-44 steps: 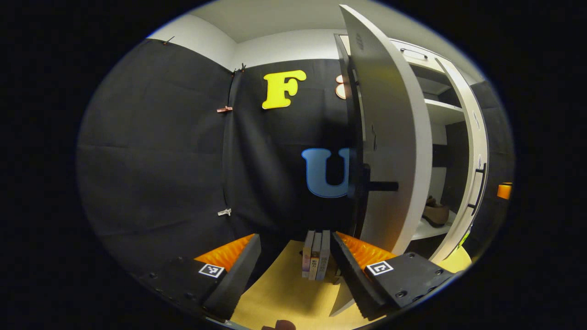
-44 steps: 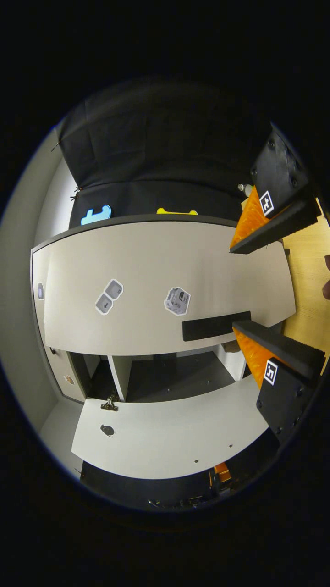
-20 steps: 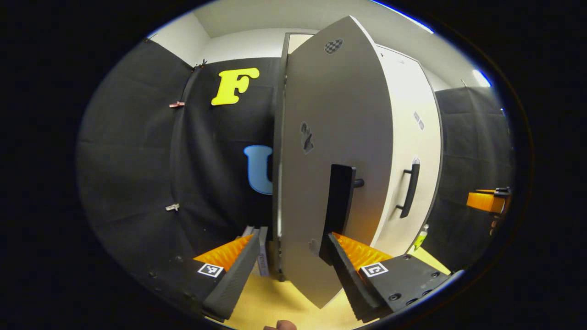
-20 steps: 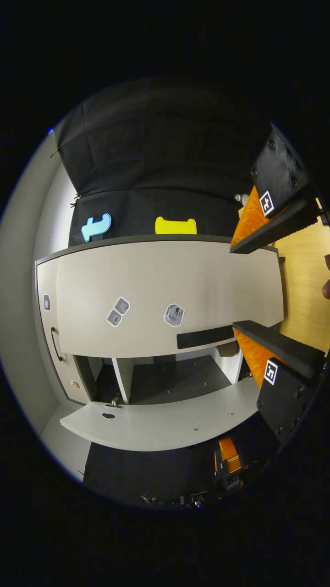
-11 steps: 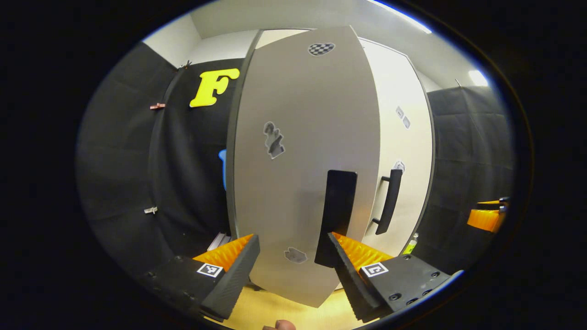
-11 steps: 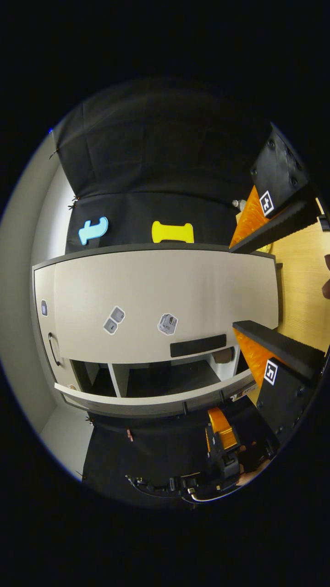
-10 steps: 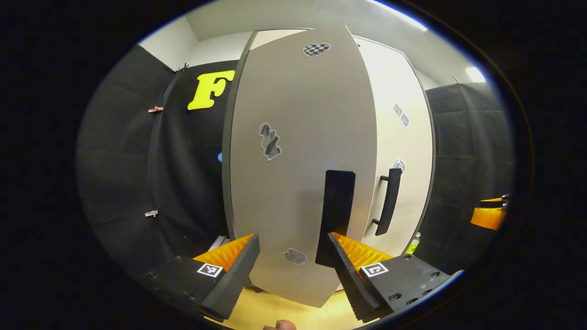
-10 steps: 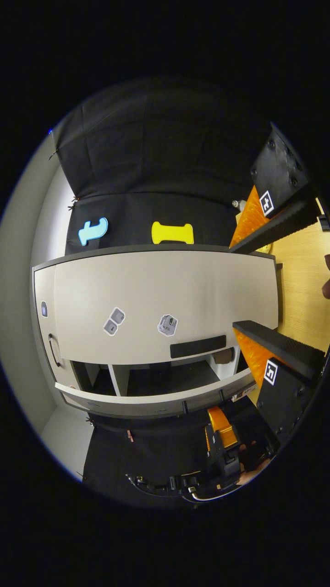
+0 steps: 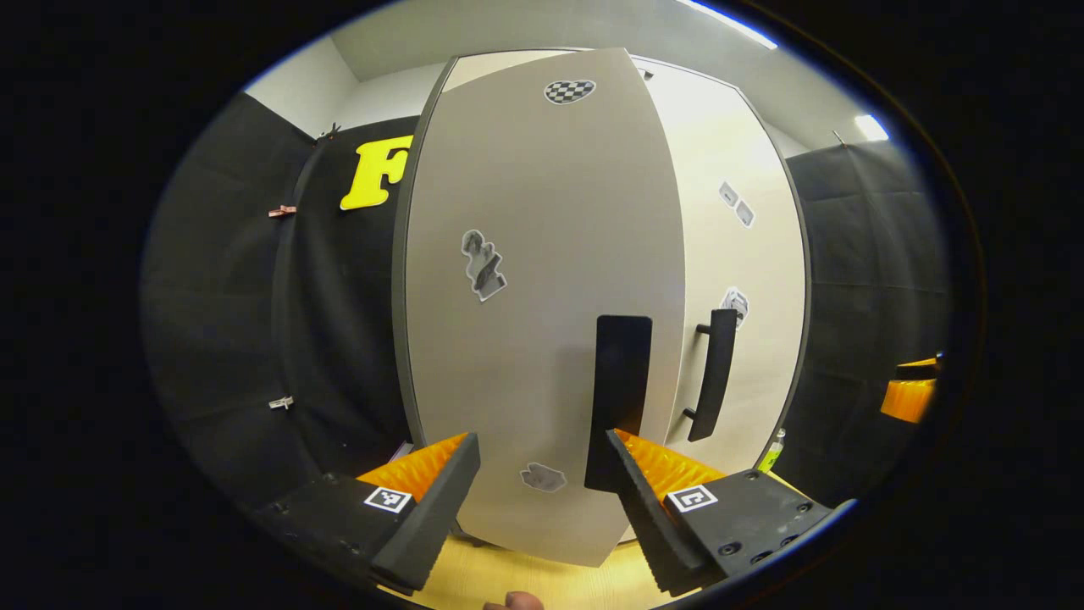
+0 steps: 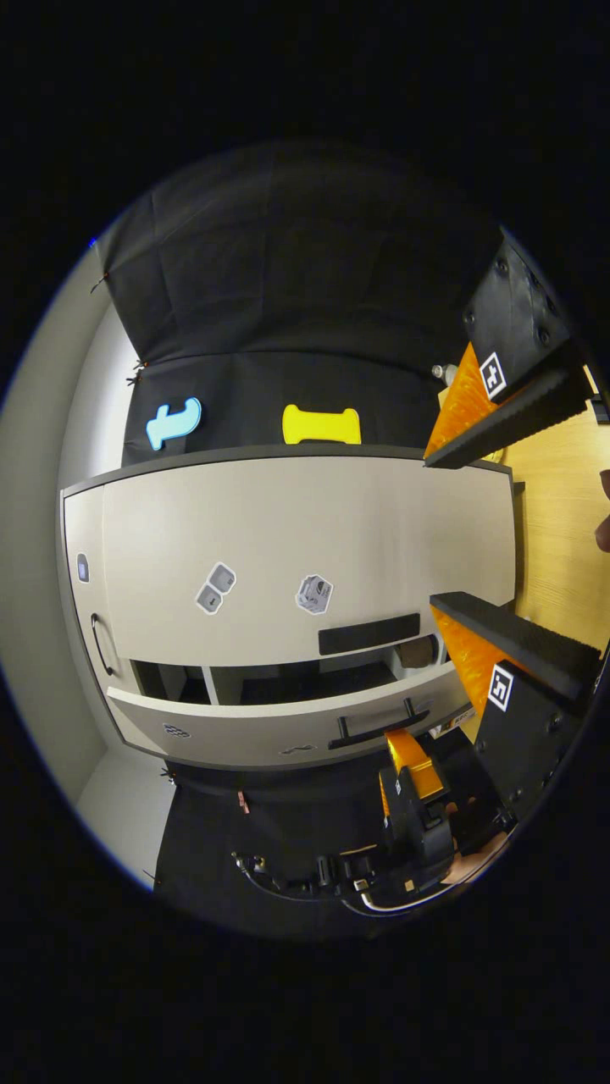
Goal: Grab one shoe with the right hand and put it into the shoe cabinet, grab the other shoe with the left hand and put it into the shoe cabinet; then close the right door with the right hand and the left door with the left hand.
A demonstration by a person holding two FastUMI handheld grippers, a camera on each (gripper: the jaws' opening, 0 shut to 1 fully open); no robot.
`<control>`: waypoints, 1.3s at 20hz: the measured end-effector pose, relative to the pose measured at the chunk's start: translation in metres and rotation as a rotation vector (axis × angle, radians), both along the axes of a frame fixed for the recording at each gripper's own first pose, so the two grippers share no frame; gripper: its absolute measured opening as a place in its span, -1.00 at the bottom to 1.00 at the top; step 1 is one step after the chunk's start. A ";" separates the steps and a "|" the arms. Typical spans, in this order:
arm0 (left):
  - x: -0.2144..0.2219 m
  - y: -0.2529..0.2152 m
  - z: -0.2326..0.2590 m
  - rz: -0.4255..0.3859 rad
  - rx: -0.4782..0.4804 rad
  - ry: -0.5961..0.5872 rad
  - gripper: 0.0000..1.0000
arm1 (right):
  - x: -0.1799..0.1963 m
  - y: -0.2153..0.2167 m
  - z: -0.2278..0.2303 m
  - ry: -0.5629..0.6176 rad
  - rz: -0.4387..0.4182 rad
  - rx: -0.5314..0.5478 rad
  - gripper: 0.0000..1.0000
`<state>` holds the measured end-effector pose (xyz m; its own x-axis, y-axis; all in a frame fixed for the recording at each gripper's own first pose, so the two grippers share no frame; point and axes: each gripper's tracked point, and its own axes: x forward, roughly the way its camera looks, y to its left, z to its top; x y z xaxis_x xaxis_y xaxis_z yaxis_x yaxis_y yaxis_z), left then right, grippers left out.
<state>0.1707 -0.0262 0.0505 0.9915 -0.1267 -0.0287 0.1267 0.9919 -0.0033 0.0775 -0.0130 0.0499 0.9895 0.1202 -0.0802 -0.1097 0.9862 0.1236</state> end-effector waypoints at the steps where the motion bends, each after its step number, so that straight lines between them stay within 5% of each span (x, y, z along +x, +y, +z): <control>1: -0.002 0.002 0.001 0.003 -0.003 -0.003 0.88 | -0.001 0.001 0.001 -0.001 0.002 0.000 0.94; 16: -0.098 0.020 0.031 -0.031 0.009 -0.063 0.84 | -0.050 0.034 0.032 -0.067 0.043 0.006 0.94; 26: -0.149 0.026 0.011 -0.030 -0.003 -0.035 0.88 | -0.084 0.051 0.006 -0.065 0.046 -0.082 0.93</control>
